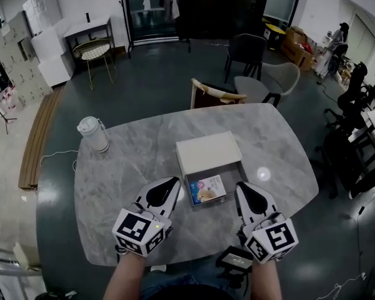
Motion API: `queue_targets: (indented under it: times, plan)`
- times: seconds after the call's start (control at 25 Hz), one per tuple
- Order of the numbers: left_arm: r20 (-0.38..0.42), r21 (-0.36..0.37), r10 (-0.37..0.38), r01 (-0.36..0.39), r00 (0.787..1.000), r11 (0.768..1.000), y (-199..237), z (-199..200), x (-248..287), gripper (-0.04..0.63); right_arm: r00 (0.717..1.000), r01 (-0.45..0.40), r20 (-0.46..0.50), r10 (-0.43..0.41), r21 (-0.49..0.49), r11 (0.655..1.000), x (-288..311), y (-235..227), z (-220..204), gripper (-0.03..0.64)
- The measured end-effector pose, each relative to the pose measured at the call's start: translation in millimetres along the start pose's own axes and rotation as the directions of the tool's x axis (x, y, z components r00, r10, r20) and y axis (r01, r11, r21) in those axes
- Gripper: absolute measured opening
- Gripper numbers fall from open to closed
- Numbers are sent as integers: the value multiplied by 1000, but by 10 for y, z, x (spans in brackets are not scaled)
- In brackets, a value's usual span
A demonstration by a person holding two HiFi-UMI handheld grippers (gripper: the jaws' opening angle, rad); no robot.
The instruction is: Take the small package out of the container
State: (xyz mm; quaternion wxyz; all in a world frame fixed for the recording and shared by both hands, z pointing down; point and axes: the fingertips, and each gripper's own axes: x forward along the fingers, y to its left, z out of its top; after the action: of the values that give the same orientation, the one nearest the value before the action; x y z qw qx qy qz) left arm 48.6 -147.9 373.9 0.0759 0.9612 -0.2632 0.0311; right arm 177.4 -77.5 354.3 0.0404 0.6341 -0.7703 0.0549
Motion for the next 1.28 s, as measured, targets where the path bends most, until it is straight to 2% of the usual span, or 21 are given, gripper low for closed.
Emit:
queue_targets:
  times: [0.28,0.48,0.6,0.8,0.92,0.96,1.0,1.04,1.08,1.2,1.28]
  plan:
    - [-3,-16,166,-166,986,986,124,10,463,11,985,-165,-58,164,-11,986,489,-566,-17,26]
    - [-37,-35,276,-278,960,960,191,-99,564,11,950,-265,-164,266,29,964,703,-739,-243,26]
    - [-64,-38,319,-322,946,946,235,-156,546,11,933,-305,-185,310,53,951,787,-770,-330,26]
    - [-120,-70,342,-351,932,934,285,-338,463,11,915,-314,-223,335,127,941,888,-764,-536,26]
    - [-141,-84,333,-347,932,934,353,-400,489,11,908,-301,-249,336,166,939,985,-774,-635,31]
    - [-145,-88,329,-344,933,935,385,-416,507,11,903,-300,-263,339,176,938,1027,-775,-670,57]
    - [-149,-93,326,-342,933,935,420,-435,521,11,896,-298,-283,341,184,937,1066,-772,-715,120]
    - [-155,-98,323,-340,934,935,453,-456,530,11,888,-295,-308,342,188,937,1095,-768,-769,167]
    - [-161,-104,321,-339,933,935,481,-481,533,11,878,-292,-335,342,190,937,1113,-767,-828,186]
    - [-183,-122,317,-341,931,932,549,-576,544,11,836,-292,-414,360,219,931,1112,-748,-1033,189]
    - [-195,-135,315,-343,929,929,583,-639,557,11,789,-298,-481,381,243,923,1066,-699,-1221,189]
